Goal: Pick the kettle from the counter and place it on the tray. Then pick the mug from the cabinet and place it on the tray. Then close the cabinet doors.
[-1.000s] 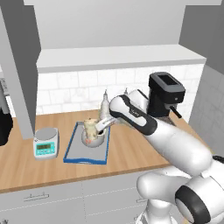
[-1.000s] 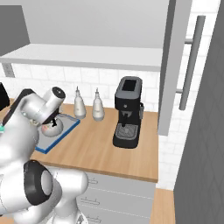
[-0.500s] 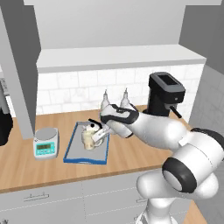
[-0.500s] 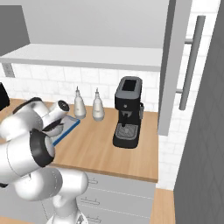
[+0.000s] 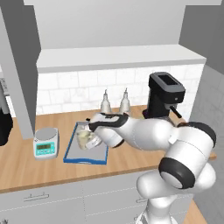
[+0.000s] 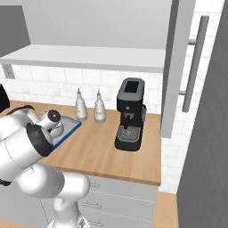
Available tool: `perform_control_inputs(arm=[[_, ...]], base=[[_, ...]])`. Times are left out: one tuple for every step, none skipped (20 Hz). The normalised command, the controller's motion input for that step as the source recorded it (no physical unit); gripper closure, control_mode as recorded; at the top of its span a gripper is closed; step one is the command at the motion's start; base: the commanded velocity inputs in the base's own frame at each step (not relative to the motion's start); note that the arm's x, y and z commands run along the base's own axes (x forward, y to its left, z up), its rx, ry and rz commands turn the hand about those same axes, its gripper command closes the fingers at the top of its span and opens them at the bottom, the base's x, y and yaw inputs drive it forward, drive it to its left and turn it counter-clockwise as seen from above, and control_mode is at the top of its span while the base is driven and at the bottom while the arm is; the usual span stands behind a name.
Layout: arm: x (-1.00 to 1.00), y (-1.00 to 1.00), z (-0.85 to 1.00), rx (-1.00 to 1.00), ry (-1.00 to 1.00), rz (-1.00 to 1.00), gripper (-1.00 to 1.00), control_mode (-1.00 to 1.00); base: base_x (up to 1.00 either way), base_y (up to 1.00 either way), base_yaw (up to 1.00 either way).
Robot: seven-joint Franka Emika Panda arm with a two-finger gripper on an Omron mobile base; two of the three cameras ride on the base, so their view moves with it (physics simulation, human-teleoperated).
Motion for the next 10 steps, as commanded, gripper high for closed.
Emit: perform_control_inputs(arm=[[0.29, 0.14, -0.29, 0.0, 0.0, 0.0, 1.0, -1.0], [0.28, 0.01, -0.31, 0.0, 0.0, 0.0, 1.0, -1.0], [0.26, 0.04, -0.36, 0.0, 0.0, 0.0, 1.0, -1.0], [0.24, 0.01, -0.41, 0.0, 0.03, 0.0, 1.0, -1.0], [0.14, 0.04, -0.49, 0.0, 0.07, 0.0, 1.0, -1.0], [0.09, 0.05, -0.53, 0.0, 0.07, 0.0, 1.0, -1.0], [0.0, 0.09, -0.59, 0.0, 0.05, 0.0, 1.0, -1.0], [0.0, 0.01, -0.62, 0.0, 0.07, 0.0, 1.0, -1.0], [0.0, 0.0, -0.63, 0.0, 0.12, 0.0, 1.0, -1.0], [0.0, 0.0, -0.62, 0.0, 0.14, 0.0, 1.0, -1.0]], base=[[0.0, 0.0, 0.0], [0.0, 0.0, 0.0], [0.0, 0.0, 0.0], [0.0, 0.0, 0.0], [0.0, 0.0, 0.0], [0.0, 0.0, 0.0], [0.0, 0.0, 0.0], [0.0, 0.0, 0.0], [0.0, 0.0, 0.0], [0.0, 0.0, 0.0]])
